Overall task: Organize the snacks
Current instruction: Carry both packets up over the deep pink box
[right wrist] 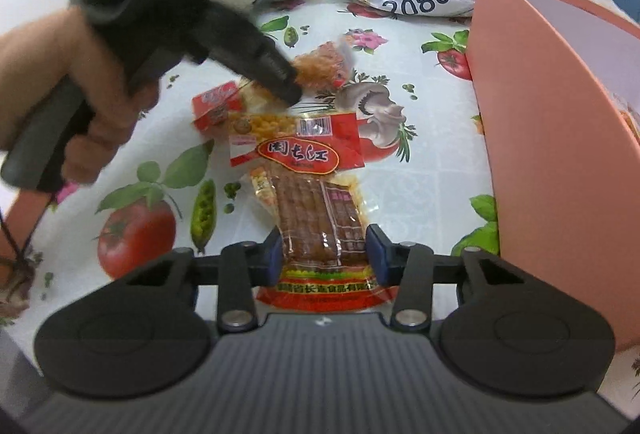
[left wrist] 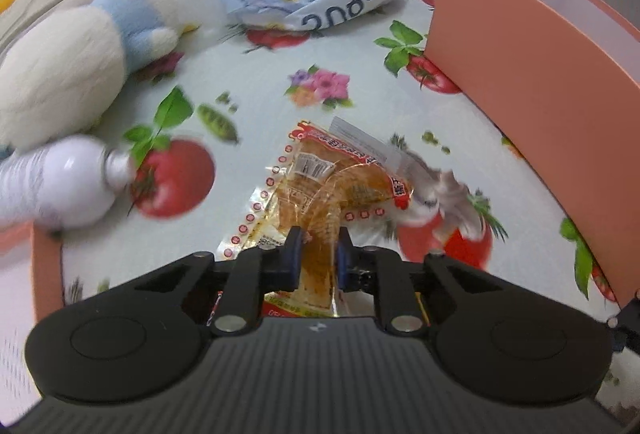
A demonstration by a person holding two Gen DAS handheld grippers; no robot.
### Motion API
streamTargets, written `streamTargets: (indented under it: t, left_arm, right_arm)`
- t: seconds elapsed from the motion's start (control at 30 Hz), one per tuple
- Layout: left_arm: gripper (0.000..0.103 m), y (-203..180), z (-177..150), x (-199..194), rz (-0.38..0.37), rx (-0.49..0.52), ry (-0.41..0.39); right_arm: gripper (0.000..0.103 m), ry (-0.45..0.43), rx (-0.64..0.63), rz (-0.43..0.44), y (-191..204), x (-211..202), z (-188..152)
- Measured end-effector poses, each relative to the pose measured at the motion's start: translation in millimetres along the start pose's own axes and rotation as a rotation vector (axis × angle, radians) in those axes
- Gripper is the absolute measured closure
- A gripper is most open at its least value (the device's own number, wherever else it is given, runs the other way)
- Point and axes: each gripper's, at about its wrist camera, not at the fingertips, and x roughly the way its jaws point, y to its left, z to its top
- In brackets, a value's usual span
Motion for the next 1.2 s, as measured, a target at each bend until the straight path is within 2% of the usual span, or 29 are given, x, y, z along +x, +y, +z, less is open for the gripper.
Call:
streamTargets:
  t: [0.13, 0.17, 0.23, 0.3, 0.47, 0.7, 1.07, 1.2]
  left_arm:
    - [0.086, 5, -20, -18, 0.015, -0.11, 0.0]
    - [0.086, 5, -24, -23, 0.017, -0.131, -0.001]
    - [0.087, 2, -34, -37, 0.016, -0.177, -0.011]
    - [0.087, -1, -44, -52, 0.013, -0.236, -0.024]
    - [0.088, -9, -69, -85, 0.007, -0.385, -0.045]
    - [0.088, -27, -95, -125, 0.015, -0.514, -0.064]
    - [0.088, -57, -116, -154, 0.036, -0.583, -0.084]
    - [0.088, -67, -119, -164, 0.032, -0.584, -0.082]
  right_arm:
    - [0.063, -0.004, 0.032, 0.024, -3, -14, -4]
    - [0.078, -0.007, 0.038, 0.03, -4, -19, -5]
    - [0.078, -0.017, 0.038, 0.025, -4, -31, -5]
    - [0.086, -0.019, 0.042, 0.029, -5, -37, -7]
    - [0.093, -0.035, 0.055, 0.03, -10, -56, -11]
    - [0.094, -0.025, 0.103, 0.045, -22, -76, -16]
    - [0.093, -0.007, 0.173, 0.104, -36, -108, -25]
    - [0.093, -0.03, 0.159, 0.107, -34, -123, -23]
